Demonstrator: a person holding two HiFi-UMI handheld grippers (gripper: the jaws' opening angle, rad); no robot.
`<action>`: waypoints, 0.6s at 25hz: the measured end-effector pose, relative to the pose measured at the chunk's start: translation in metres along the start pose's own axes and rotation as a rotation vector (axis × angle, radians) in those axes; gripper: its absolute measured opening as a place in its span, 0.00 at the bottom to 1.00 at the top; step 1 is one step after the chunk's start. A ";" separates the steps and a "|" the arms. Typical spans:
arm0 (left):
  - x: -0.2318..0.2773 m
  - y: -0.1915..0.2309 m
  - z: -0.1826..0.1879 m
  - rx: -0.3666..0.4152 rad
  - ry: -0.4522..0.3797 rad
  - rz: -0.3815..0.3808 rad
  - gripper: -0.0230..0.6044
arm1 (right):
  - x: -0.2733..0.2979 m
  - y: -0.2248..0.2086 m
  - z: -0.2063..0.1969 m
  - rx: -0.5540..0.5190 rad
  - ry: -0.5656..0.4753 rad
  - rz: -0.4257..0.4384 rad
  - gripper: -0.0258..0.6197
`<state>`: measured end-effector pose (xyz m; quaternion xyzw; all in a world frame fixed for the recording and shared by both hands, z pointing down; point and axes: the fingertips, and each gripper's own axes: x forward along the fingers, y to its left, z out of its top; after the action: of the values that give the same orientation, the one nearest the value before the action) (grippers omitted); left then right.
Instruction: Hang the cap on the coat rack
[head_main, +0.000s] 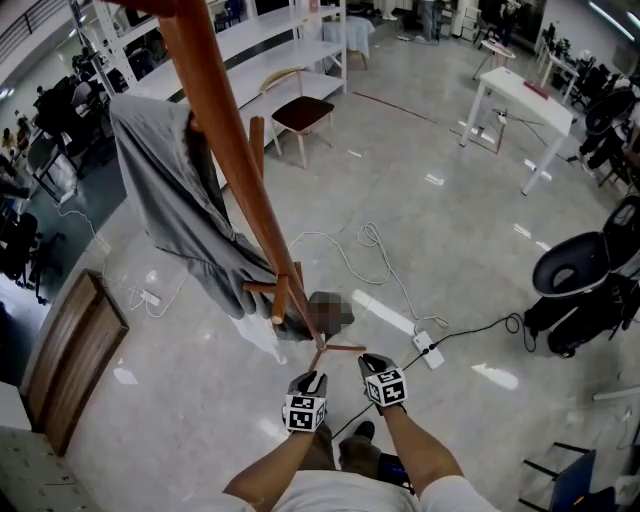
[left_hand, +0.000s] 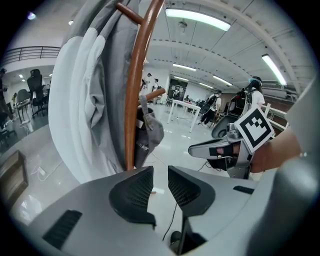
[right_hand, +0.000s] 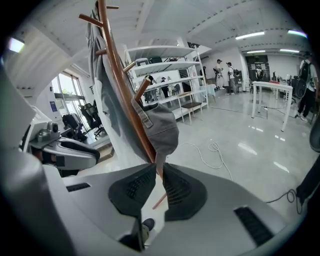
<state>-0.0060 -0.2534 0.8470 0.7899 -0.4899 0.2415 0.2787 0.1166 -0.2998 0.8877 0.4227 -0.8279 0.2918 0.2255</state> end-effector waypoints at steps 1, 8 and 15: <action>-0.005 -0.005 0.003 0.012 -0.005 -0.016 0.20 | -0.007 0.001 0.002 0.000 -0.009 0.000 0.09; -0.048 -0.031 0.066 0.102 -0.124 -0.118 0.20 | -0.077 -0.002 0.063 0.003 -0.184 -0.028 0.09; -0.107 -0.062 0.162 0.142 -0.351 -0.183 0.19 | -0.194 0.009 0.172 -0.065 -0.467 -0.100 0.09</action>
<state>0.0250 -0.2724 0.6465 0.8789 -0.4387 0.1079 0.1535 0.1922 -0.3010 0.6394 0.5118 -0.8444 0.1480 0.0557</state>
